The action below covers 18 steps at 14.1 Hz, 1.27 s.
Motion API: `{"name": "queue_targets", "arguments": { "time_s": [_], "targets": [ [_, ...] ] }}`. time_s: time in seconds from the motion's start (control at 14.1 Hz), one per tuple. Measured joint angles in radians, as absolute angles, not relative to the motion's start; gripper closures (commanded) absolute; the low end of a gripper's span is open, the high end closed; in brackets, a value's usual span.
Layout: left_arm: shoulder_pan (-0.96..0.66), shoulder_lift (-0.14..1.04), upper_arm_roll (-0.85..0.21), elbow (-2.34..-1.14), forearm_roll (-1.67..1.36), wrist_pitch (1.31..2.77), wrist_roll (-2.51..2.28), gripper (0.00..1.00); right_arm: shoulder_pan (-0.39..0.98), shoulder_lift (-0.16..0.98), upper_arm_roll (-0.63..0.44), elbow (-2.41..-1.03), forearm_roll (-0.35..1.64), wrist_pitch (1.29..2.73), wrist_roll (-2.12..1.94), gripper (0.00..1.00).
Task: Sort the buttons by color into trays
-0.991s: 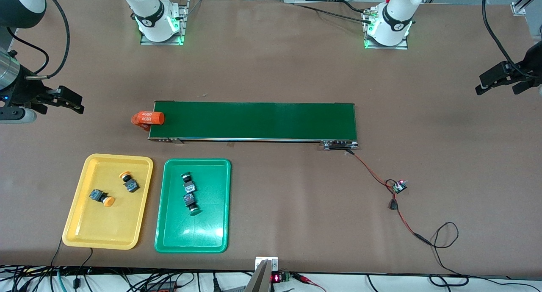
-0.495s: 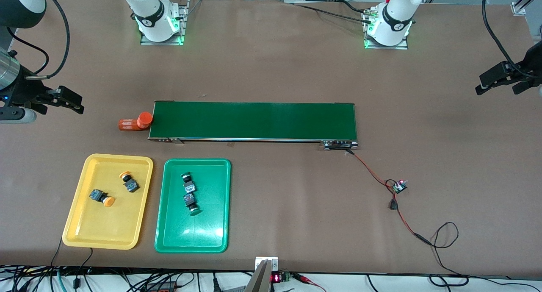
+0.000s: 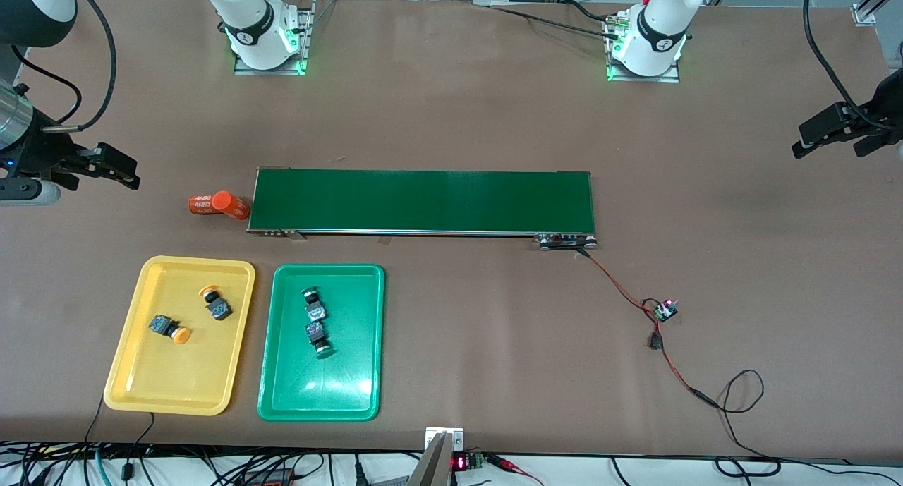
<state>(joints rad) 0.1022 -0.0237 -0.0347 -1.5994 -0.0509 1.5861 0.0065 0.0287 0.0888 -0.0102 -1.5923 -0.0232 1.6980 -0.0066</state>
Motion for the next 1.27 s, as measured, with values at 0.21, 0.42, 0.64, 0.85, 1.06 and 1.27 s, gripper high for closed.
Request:
{"name": "queue_targets", "arguments": {
  "time_s": [0.21, 0.42, 0.64, 0.85, 1.06, 1.27],
  "targets": [
    [0.102, -0.024, -0.035, -1.599, -0.051, 1.586, 0.007, 0.0, 0.029, 0.089, -0.01, -1.592, -0.023, 1.699, -0.007, 0.0],
    [0.102, -0.024, -0.035, -1.599, -0.051, 1.586, 0.007, 0.0, 0.029, 0.089, -0.01, -1.592, -0.023, 1.702, -0.007, 0.0],
    [0.102, -0.024, -0.034, -1.599, -0.051, 1.586, 0.007, 0.0, 0.029, 0.089, -0.01, -1.592, -0.023, 1.703, -0.007, 0.0],
    [0.102, -0.024, -0.035, -1.599, -0.051, 1.586, 0.007, 0.0, 0.029, 0.089, -0.01, -1.592, -0.023, 1.703, -0.007, 0.0],
    [0.102, -0.024, -0.042, -1.599, -0.051, 1.586, 0.007, 0.0, 0.029, 0.089, -0.01, -1.592, -0.023, 1.703, -0.007, 0.0],
    [0.1, -0.025, -0.05, -1.599, -0.051, 1.584, 0.007, 0.0, 0.029, 0.089, -0.01, -1.592, -0.023, 1.703, -0.007, 0.0]
  ]
}}
